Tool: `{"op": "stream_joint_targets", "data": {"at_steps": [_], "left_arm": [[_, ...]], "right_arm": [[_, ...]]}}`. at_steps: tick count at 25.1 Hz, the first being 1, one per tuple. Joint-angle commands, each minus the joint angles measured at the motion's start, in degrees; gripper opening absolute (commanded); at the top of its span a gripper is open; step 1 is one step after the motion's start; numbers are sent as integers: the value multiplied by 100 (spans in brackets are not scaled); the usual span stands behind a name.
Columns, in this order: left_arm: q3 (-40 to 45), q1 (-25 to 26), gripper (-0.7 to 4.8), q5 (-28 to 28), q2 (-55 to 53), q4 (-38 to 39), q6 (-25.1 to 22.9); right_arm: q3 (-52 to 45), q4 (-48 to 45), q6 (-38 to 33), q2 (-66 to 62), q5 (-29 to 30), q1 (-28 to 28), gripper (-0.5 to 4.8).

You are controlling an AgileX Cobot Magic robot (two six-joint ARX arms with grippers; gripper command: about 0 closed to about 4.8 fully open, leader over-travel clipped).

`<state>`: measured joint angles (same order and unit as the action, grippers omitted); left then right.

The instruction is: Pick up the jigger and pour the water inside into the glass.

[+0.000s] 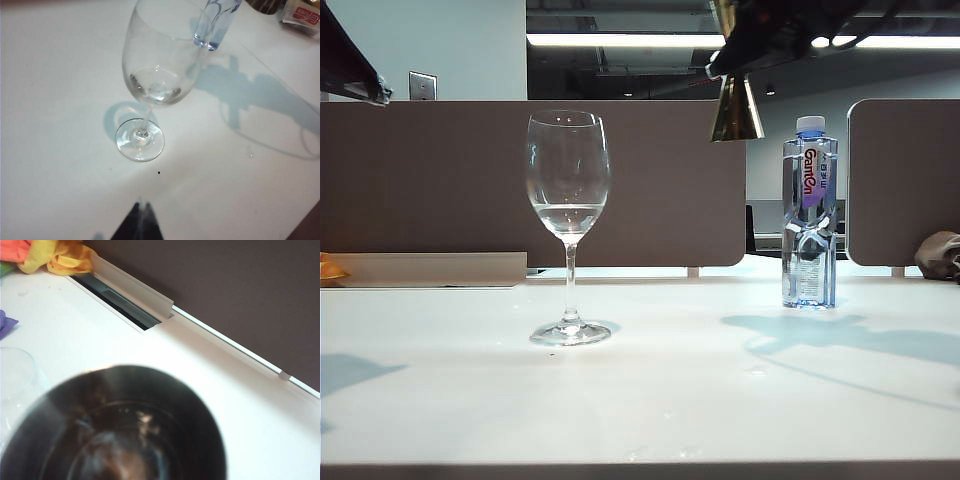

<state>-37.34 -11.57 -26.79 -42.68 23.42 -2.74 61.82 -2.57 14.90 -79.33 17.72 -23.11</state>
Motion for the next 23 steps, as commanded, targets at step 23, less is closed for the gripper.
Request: {"op": "stream_joint_targets", "data": {"at_steps": [23], "left_arm": [[-2, 2, 4, -22, 4, -31, 17]], "right_arm": [[1132, 664, -289, -686, -175, -254, 12]]}}
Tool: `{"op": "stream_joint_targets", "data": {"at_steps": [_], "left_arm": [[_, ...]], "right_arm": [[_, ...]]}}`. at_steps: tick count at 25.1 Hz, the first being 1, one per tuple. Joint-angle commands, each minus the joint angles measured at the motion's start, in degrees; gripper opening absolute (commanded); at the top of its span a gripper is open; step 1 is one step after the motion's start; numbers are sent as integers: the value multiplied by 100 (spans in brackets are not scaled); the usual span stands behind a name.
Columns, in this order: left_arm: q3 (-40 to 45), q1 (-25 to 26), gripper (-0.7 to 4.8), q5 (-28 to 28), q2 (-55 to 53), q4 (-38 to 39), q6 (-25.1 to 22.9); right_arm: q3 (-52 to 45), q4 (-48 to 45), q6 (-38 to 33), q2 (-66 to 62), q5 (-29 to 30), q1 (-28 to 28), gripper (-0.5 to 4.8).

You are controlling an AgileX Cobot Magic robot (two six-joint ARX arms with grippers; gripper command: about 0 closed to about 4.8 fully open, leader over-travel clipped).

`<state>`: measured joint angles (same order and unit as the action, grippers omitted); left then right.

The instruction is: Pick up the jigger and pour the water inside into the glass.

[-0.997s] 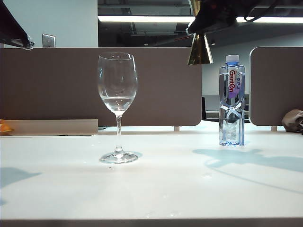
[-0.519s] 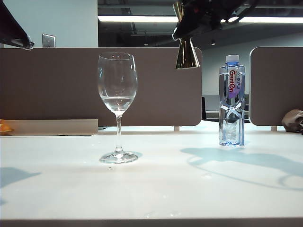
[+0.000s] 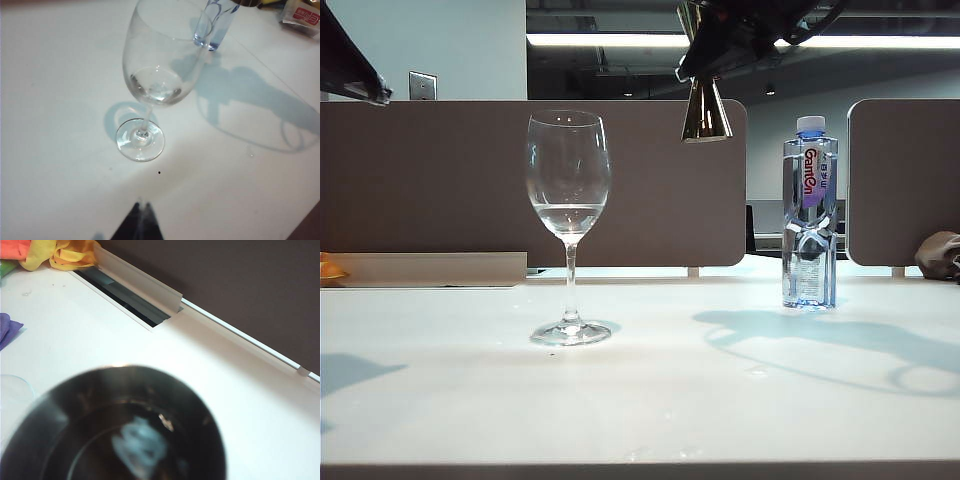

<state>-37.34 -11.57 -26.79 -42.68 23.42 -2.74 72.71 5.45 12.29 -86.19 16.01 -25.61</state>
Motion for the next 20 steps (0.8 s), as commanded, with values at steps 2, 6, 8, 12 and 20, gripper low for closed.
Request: {"op": "stream_joint_targets", "data": {"at_steps": [2, 6, 8, 12, 20], "left_arm": [[-2, 2, 4, -22, 4, -31, 17], [-2, 2, 4, -22, 4, -33, 17], [-2, 2, 4, -22, 4, -33, 17], [-2, 2, 4, -24, 7, -33, 17], [-2, 2, 4, -22, 4, -31, 17]], "right_arm": [[44, -131, -28, -28, -7, -31, 13], [44, -184, -7, -31, -107, -170, 12], [44, -293, -7, -72, -192, -302, 12], [332, -208, -4, -299, -343, -492, 13], [835, -55, -4, -570, -345, -496, 13]]}}
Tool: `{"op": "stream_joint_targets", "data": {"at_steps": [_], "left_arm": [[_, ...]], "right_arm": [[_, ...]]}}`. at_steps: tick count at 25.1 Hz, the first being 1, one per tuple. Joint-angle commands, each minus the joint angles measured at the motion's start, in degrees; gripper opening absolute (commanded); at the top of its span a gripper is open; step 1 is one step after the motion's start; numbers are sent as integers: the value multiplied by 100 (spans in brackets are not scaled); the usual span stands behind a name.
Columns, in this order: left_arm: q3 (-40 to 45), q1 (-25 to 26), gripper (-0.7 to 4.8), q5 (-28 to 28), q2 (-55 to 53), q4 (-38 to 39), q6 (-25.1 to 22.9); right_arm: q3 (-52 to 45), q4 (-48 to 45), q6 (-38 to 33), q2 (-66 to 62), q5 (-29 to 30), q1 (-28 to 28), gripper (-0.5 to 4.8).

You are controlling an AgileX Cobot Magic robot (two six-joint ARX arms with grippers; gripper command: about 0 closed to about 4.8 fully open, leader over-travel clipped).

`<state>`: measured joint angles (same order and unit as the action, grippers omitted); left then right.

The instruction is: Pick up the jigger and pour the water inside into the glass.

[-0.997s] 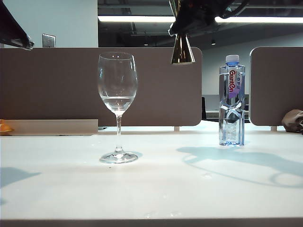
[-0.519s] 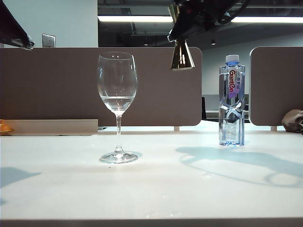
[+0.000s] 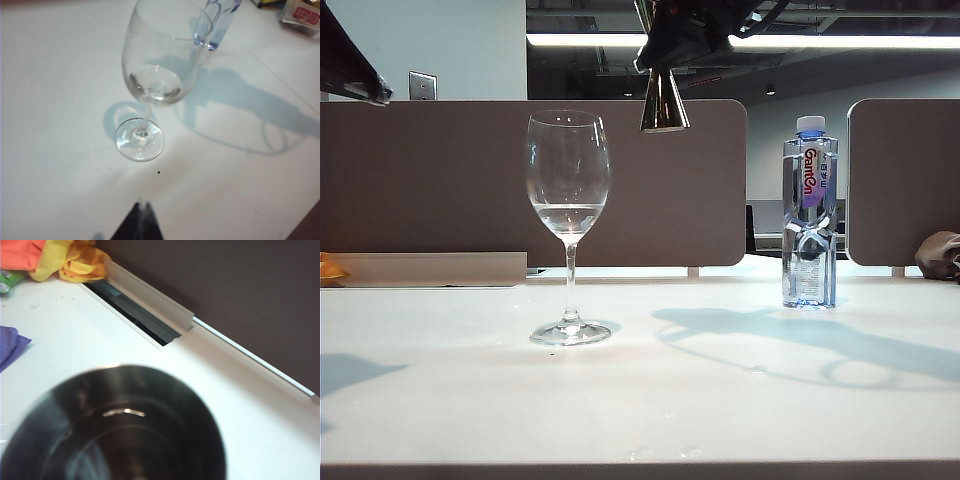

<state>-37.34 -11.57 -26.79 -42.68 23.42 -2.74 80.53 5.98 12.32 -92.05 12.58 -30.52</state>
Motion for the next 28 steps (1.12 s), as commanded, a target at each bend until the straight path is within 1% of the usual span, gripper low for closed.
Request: {"op": "stream_joint_targets", "data": {"at_steps": [1, 9, 28], "left_arm": [[-2, 2, 4, -22, 4, -31, 17], [-2, 2, 4, -22, 4, -31, 17], [-2, 2, 4, -22, 4, -31, 17]], "right_arm": [[52, -105, -7, 15, -2, -4, 13], [52, -302, -7, 17, -22, -55, 13], [48, -280, -9, 17, -24, -52, 13]]}}
